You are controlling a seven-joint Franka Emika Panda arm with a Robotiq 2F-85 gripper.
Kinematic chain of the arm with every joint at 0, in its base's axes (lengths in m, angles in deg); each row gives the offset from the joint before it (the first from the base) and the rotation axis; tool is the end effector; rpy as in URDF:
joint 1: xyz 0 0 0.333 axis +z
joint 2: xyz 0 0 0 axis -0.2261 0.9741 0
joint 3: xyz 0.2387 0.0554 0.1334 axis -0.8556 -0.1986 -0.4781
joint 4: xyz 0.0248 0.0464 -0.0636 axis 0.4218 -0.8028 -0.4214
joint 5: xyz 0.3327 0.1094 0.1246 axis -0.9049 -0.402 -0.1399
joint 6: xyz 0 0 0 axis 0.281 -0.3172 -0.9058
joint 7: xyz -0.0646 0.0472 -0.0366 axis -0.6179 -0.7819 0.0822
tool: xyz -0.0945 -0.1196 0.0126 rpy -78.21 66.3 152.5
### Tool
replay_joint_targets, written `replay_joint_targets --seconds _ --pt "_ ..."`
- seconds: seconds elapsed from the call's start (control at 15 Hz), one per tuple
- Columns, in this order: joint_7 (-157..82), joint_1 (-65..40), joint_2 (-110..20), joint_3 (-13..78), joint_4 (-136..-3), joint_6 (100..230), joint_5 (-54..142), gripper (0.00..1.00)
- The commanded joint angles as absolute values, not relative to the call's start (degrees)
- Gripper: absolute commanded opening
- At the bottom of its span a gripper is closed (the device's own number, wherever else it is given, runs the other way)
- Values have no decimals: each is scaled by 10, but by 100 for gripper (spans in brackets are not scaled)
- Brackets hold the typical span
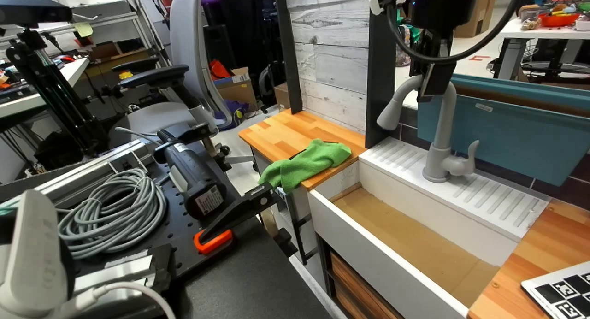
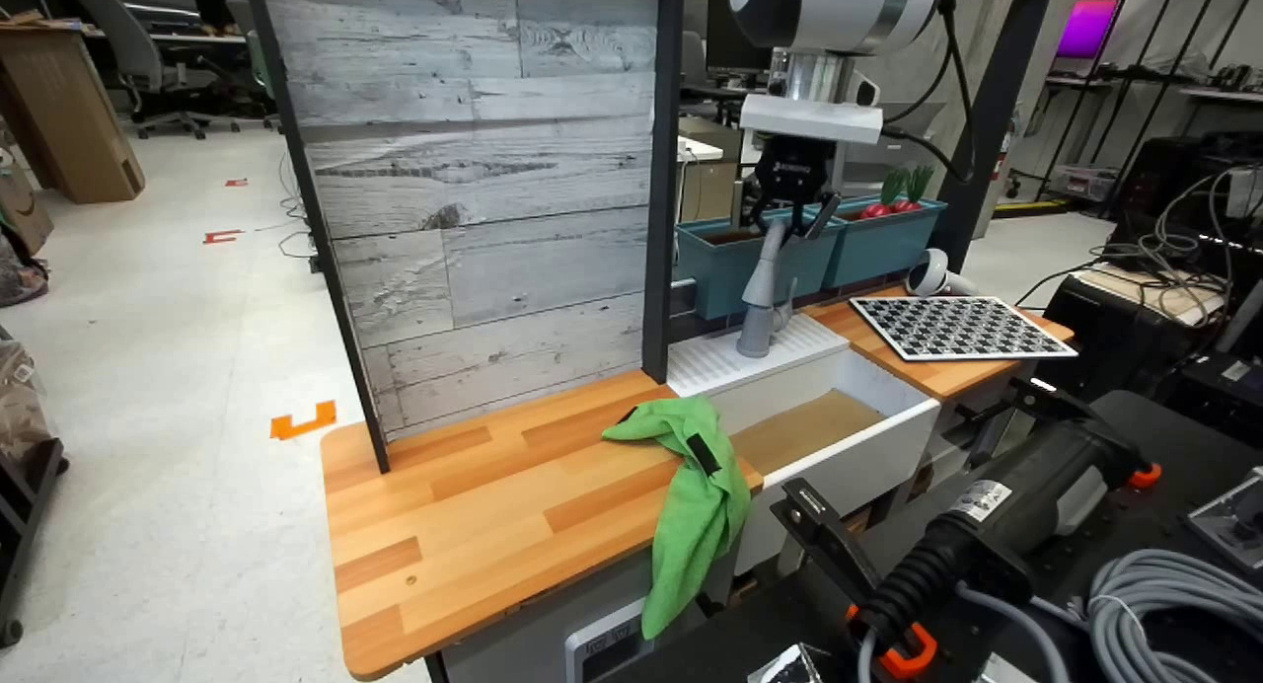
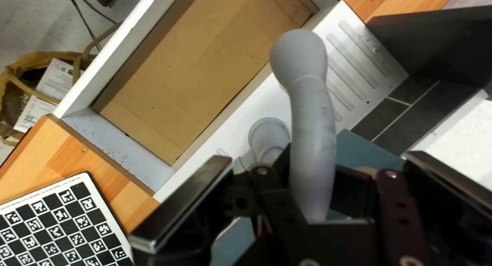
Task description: Turn the tap faucet to the right
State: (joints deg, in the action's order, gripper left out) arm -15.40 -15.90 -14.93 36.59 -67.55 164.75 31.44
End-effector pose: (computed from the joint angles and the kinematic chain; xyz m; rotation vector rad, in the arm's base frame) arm 0.6400 -0.1086 0.1033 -2.9231 1.1195 0.0603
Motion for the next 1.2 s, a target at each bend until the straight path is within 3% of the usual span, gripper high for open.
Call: replay_joint_targets --seconds 0.0,1.13 --pt "-191 -156 -145 384 -628 1537 368 0" --pt "-331 -173 -170 393 -632 1505 426 0"
